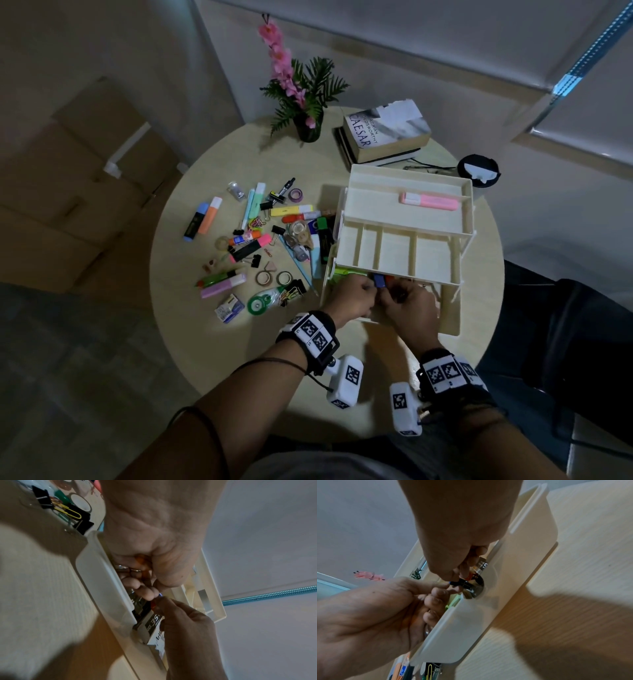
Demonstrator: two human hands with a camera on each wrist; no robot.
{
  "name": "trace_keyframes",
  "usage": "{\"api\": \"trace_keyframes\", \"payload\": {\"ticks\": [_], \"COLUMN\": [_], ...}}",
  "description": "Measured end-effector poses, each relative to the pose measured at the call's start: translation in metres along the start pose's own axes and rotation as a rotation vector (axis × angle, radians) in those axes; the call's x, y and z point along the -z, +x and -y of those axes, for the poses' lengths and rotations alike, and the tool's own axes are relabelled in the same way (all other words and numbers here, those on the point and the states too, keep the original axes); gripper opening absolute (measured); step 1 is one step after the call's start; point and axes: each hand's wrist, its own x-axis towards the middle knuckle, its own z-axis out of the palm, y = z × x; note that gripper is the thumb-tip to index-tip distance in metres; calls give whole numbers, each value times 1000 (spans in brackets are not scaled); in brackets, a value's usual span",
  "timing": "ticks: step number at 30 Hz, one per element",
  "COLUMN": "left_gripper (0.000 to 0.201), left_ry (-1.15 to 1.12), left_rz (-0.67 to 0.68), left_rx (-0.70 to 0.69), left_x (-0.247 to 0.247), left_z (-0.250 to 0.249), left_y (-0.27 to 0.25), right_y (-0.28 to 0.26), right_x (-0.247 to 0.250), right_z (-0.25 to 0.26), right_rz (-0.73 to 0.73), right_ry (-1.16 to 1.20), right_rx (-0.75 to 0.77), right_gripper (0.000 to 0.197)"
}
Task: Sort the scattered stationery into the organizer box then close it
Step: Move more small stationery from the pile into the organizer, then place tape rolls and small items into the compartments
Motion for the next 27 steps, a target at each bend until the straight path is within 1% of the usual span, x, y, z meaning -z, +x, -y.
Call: {"api": "trace_keyframes", "payload": {"ticks": [3, 5, 9, 13, 18, 21, 23, 24, 27], "left_gripper": [23, 26, 29, 22, 24, 22, 21, 20, 13], "left_ry": [2, 17, 146, 289, 221, 132, 132, 164, 368], "left_rz": [11, 18, 34, 34, 85, 114, 77, 34, -134], "left_rx": [-21, -40, -113, -187, -282, -318, -308, -305, -288], "left_x": [4, 5, 12, 22, 48, 74, 99, 114, 158], "left_z": [3, 5, 8, 15, 22, 35, 51, 61, 98], "left_y": [2, 2, -4, -10, -30, -46, -54, -58, -65], "right_y": [-5, -5, -1, 1, 0, -9, -16, -20, -29], "right_x": [-2, -3, -6, -11, -17, -10, -5, -4, -10], "right_z": [10, 14, 21, 23, 25, 32, 38, 42, 70], "right_rz": [8, -3, -37, -42, -28, -61, -76, -64, 36], "right_ry": [-60, -122, -215, -190, -226, -193, -189, -191, -187], "right_rx": [-36, -39, -55, -91, -61, -40, 7, 43, 195], "right_gripper": [18, 22, 26, 26, 23, 17, 10, 10, 6]}}
